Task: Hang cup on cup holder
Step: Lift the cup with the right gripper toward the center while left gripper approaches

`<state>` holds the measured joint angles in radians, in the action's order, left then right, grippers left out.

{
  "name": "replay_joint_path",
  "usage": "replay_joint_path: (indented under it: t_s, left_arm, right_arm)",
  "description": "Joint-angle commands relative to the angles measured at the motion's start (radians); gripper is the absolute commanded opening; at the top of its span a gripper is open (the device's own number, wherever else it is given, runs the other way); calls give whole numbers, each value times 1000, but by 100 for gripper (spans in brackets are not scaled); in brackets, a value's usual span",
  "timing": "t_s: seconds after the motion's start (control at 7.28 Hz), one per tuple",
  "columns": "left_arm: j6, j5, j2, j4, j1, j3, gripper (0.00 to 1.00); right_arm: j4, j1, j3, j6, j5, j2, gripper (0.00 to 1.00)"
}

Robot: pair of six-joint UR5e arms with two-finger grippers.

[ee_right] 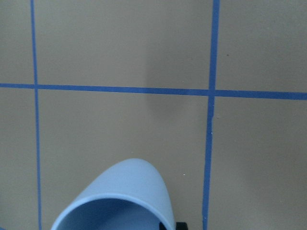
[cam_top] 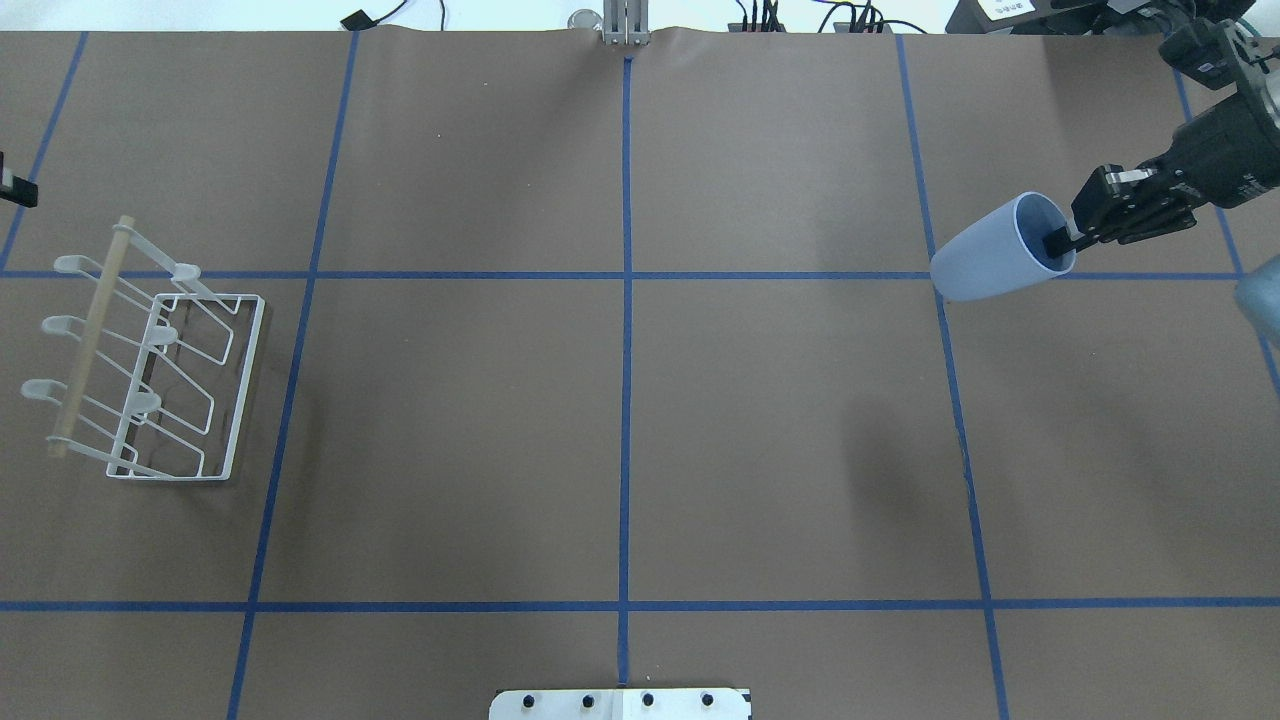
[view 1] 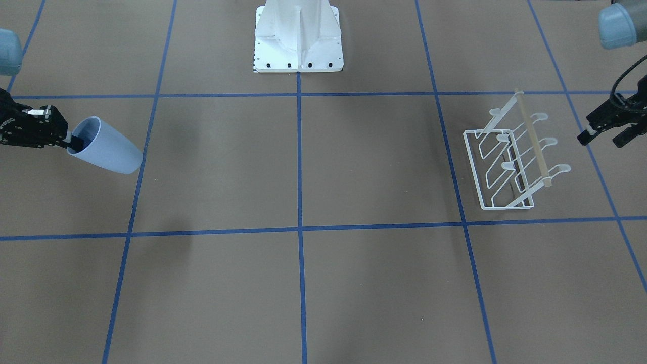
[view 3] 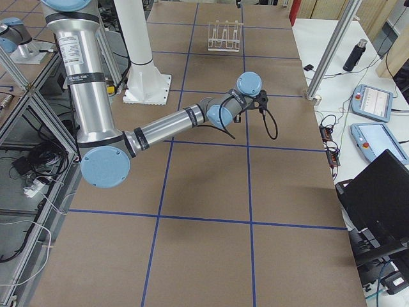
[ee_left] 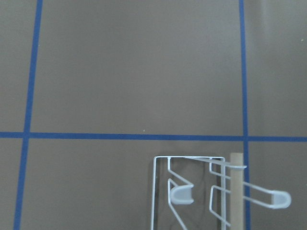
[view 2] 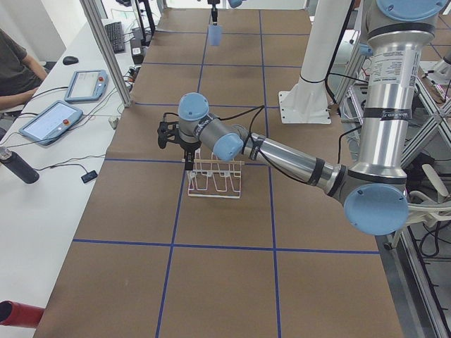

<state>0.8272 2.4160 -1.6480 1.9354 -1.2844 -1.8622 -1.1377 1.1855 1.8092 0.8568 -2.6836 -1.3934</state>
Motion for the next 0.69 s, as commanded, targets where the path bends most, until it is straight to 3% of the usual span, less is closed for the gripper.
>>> replay_joint_path:
  t_s: [0.0, 0.14, 0.27, 0.55]
  left_arm:
    - [279, -2, -126, 63, 110, 2, 98]
    - [405, -5, -197, 65, 161, 0, 98]
    - [494, -73, -261, 71, 225, -15, 98]
    - [651, -274, -283, 250, 370, -11, 98]
  right_arm:
    - [220, -10, -2, 234, -31, 20, 0]
    - [246, -18, 1, 314, -83, 58, 0]
    - [249, -20, 27, 364, -94, 65, 0]
    - [248, -23, 18, 375, -135, 83, 0]
